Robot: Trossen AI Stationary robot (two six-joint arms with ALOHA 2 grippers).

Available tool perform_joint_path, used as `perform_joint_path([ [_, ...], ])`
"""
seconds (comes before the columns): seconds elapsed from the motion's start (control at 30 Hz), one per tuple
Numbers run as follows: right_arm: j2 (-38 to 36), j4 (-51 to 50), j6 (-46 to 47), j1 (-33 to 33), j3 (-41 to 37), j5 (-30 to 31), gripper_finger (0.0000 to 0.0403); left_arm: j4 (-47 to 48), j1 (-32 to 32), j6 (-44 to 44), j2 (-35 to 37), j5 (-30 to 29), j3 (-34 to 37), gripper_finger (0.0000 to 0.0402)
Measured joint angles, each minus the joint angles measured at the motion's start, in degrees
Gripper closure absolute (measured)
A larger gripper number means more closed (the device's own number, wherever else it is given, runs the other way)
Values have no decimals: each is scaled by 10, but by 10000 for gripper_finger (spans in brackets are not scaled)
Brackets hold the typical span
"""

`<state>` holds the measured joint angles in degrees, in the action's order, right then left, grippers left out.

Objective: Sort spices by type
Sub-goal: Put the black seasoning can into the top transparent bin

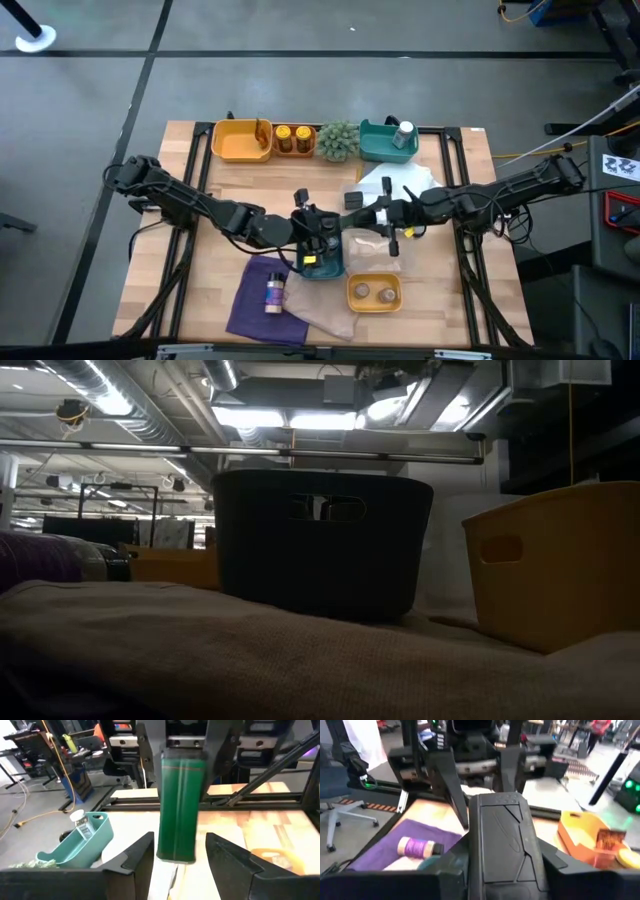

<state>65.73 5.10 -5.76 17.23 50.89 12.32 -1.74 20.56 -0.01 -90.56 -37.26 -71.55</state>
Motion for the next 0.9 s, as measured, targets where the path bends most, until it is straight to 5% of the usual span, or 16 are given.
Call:
perform_joint_path([
  [0.57, -50, -231, 70, 0, 0, 49, 279, 64, 0, -21, 1, 2, 0, 235],
  [0.9, -48, -95, 75, -48, -143, 67, 281, 72, 0, -44, 1, 2, 0, 235],
])
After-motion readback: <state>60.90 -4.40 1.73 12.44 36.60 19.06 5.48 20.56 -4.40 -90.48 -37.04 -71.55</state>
